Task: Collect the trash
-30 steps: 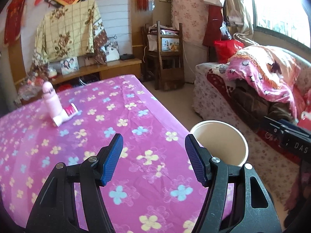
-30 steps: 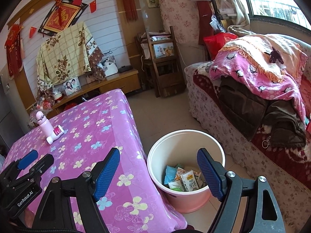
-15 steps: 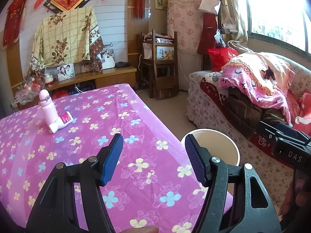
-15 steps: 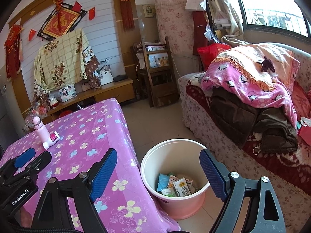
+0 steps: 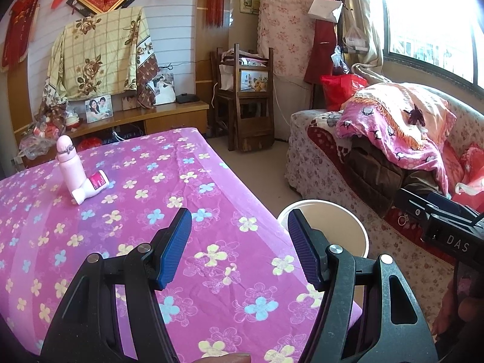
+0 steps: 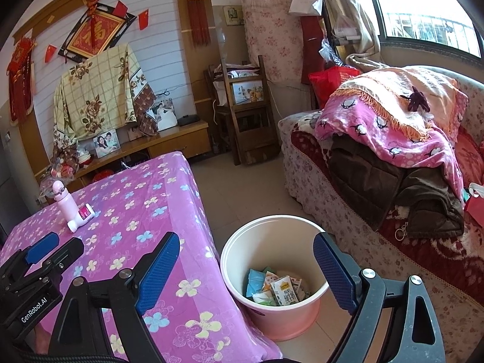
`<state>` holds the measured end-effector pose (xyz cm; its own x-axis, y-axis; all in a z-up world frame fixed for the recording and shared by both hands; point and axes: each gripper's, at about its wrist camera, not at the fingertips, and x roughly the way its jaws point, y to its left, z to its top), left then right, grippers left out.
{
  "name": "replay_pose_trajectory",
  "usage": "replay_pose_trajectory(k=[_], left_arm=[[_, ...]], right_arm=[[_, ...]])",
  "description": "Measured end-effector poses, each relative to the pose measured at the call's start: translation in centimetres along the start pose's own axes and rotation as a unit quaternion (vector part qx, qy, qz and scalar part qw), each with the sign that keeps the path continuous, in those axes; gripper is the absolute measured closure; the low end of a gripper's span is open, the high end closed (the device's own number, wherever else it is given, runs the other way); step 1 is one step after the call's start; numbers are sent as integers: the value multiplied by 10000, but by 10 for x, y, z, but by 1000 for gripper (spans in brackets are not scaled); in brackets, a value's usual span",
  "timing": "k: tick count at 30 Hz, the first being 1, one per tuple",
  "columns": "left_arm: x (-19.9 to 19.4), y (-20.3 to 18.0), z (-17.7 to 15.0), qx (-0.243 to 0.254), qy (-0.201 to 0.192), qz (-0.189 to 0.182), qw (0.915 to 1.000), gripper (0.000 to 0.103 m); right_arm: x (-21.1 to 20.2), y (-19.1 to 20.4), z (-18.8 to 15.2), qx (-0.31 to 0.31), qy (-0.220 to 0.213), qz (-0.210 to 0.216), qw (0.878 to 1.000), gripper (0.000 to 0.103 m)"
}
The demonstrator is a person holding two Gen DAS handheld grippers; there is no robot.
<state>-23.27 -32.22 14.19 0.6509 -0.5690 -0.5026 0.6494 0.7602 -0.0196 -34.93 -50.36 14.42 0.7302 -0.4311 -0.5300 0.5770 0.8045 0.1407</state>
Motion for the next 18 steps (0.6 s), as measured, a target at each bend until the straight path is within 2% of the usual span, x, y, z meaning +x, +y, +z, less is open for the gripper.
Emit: replay_pose_trajectory(k=[18], left_arm=[[0, 1, -1, -29, 11, -35, 10000, 38]], right_arm=[[5, 1, -2, -18, 103, 17, 9999, 15]])
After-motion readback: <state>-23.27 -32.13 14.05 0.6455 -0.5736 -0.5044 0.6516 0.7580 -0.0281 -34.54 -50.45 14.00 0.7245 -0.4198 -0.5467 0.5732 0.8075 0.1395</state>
